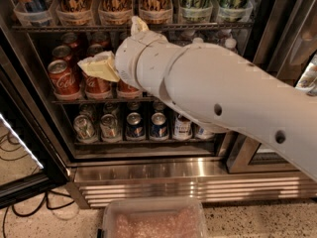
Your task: Pick orange can from top shelf of fridge
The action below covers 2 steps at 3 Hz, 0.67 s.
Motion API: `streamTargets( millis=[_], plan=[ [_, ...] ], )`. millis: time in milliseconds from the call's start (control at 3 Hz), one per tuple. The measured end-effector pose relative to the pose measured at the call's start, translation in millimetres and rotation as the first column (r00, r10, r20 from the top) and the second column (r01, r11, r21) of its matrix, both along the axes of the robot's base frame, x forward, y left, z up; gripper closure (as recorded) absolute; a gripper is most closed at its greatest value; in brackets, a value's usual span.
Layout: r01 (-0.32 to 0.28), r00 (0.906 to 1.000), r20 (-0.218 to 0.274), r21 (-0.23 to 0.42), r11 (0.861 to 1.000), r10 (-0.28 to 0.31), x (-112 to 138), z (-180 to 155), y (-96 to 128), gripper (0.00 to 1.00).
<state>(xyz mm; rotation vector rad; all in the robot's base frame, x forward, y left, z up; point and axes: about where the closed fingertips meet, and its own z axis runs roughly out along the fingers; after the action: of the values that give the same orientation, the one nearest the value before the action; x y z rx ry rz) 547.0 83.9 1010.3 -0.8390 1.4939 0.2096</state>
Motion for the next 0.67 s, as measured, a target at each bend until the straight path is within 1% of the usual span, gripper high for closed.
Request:
streamTargets(
  millis=[333,667],
  plan=[
    [0.023,0.9997,0.009,0.037,0.999,-0.023,5.9,11.4,1.2,0.30],
    [0.032,0.9992,0.023,0.060,0.998,-0.034,11.5,22.7,2.4,0.31]
  ],
)
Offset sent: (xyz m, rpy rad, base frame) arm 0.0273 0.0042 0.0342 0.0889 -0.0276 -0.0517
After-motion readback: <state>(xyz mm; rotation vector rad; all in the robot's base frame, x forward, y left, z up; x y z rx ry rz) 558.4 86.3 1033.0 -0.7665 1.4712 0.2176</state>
